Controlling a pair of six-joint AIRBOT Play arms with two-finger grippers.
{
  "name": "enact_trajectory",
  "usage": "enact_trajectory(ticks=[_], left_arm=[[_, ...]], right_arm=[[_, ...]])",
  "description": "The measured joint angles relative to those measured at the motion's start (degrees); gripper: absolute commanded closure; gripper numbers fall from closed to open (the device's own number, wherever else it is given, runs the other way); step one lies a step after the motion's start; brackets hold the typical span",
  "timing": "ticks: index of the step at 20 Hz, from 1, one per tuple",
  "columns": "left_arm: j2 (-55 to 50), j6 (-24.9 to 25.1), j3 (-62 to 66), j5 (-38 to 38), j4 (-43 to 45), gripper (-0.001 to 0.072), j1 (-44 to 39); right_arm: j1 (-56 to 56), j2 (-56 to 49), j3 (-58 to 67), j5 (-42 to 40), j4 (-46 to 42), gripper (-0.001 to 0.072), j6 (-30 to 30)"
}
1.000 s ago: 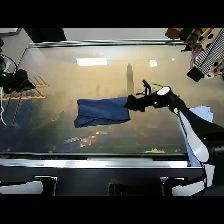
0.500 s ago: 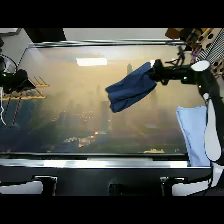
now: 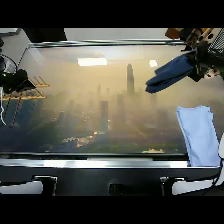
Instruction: Fold the clothes and pants, and hang the long-sleeved shirts on hangers.
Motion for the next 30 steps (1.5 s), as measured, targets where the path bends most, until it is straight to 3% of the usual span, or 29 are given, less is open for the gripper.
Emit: enact_trajectory(ticks=[6,11,14,23,30], left_arm=[[0.0,-0.17,0.0,-0.02,0.0,0.0694,0.0],[0.0,-0.17,0.0,-0.46,-0.02,0.0694,0.0],[0.0,-0.2,0.0,-0.55,-0.02,0.0694,0.0],[0.0,-0.22,0.0,-2.05,-0.04,0.0694,0.0],[0.0,-0.24,0.0,-2.51,-0.02,0.0694,0.0]], right_arm=[[-6.36,0.59,0.39,-1.77,-7.78,0.0687,11.89],[-9.55,4.22,0.44,5.31,-25.94,0.0687,26.84],[-10.36,6.88,0.46,12.44,-36.2,0.0687,31.41],[-10.75,11.69,0.46,32.06,-48.76,0.0686,36.11],[-10.75,13.22,-2.01,42.45,-49.79,0.0684,33.35]])
